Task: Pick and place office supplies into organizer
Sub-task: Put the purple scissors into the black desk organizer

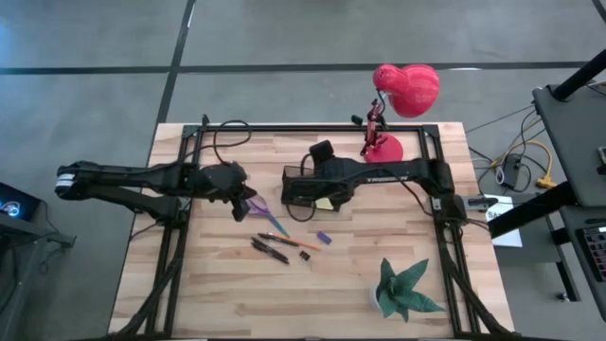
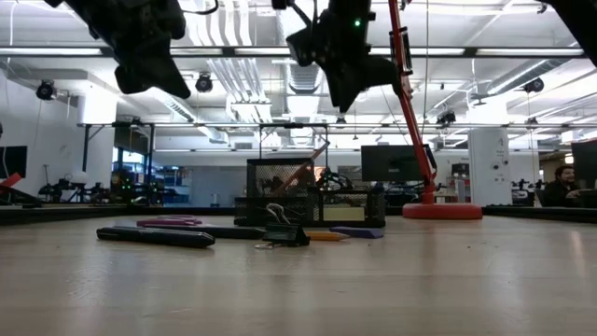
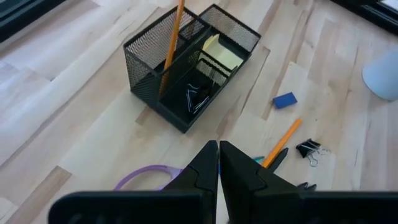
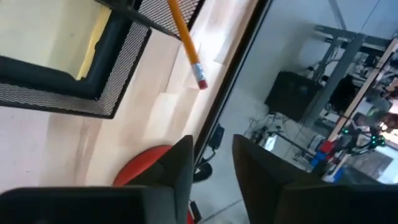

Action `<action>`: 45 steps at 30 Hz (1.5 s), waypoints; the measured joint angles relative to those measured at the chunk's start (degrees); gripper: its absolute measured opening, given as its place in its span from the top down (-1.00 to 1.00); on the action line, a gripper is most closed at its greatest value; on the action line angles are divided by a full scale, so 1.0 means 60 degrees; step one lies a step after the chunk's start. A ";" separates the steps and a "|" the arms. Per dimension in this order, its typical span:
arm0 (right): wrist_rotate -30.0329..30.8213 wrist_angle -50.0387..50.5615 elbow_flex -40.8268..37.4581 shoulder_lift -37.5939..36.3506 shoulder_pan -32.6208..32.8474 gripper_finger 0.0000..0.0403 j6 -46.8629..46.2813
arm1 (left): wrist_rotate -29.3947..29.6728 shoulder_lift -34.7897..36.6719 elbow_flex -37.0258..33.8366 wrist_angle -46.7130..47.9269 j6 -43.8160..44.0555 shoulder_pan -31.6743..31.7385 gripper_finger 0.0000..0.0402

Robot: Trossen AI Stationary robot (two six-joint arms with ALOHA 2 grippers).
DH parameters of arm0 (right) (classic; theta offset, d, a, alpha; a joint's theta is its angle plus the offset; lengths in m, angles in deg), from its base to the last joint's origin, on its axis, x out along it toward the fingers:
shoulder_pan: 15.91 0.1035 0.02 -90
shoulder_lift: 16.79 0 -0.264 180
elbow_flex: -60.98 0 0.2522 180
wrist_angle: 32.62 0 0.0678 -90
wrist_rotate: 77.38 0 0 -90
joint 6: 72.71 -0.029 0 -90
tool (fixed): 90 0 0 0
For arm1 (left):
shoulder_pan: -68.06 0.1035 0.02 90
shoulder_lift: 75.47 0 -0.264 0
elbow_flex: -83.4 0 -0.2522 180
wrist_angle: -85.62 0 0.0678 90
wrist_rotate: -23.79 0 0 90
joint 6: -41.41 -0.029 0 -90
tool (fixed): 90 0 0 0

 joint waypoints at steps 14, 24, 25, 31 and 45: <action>-0.7356 -0.3063 -0.0473 -0.0512 0.0069 0.24 -0.5461 | 0.0037 -0.0629 -0.0391 0.1594 0.0124 0.0000 1.00; -0.6221 -0.3409 -0.0639 -0.1178 0.0886 0.24 -0.4922 | -0.0329 -0.2235 -0.1711 0.0157 -0.6974 0.0063 1.00; -0.5854 -0.3432 -0.0720 -0.1413 0.1044 0.23 -0.4915 | -0.0153 -0.2376 -0.1721 -0.0079 -0.7160 0.0076 1.00; -0.4492 -0.3556 -0.1527 -0.2476 0.1616 0.14 -0.5668 | -0.0028 -0.3227 -0.1540 -0.0881 -0.6954 0.0219 1.00; -0.4274 -0.3634 -0.4204 -0.3819 0.1734 -0.01 -0.7062 | 0.0687 -0.3763 -0.0903 -0.0519 -0.8109 0.0339 0.59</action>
